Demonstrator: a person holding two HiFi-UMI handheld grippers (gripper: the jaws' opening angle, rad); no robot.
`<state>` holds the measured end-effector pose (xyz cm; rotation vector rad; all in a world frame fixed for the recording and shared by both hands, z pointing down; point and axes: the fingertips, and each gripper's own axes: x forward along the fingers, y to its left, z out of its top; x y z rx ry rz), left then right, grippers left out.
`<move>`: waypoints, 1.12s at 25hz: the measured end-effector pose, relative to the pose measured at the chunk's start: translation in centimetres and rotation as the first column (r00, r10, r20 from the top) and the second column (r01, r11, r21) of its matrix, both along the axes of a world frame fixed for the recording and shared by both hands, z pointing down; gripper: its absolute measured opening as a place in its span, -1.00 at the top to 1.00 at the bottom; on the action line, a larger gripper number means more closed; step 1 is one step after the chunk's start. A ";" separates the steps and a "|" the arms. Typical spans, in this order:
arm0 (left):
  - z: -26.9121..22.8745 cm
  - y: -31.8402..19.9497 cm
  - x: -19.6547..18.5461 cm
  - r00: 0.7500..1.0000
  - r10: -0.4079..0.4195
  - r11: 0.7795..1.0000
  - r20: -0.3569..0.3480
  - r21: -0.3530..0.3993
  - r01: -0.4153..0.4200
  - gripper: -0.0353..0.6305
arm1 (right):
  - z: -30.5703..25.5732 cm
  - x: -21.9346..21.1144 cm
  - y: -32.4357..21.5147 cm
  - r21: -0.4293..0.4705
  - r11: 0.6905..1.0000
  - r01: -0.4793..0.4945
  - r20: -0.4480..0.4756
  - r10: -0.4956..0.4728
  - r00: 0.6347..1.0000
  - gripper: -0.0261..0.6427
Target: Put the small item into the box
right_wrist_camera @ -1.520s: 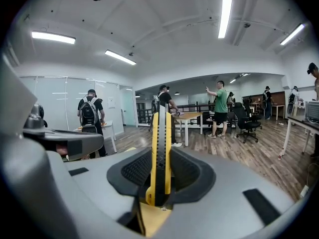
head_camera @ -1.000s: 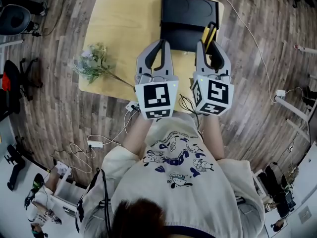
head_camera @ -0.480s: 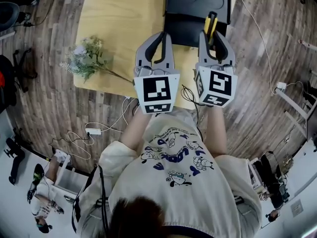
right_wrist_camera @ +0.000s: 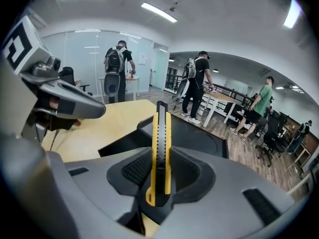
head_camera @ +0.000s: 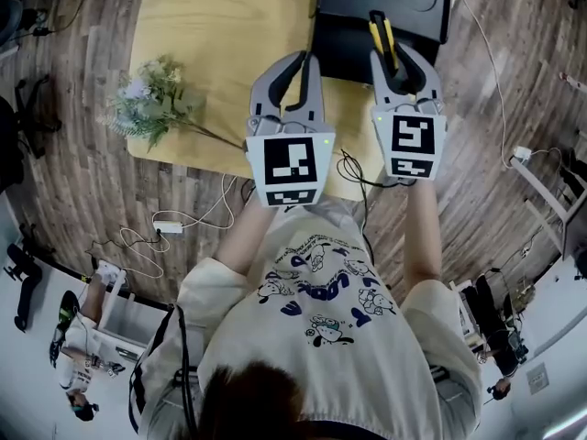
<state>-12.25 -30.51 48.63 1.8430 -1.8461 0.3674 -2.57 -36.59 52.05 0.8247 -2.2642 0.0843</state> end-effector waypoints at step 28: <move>1.3 0.2 -0.1 0.999 -0.023 0.999 -0.027 -0.037 0.022 0.83 | 9.2 2.7 0.9 -0.436 0.859 0.267 -0.392 -0.449 0.803 0.53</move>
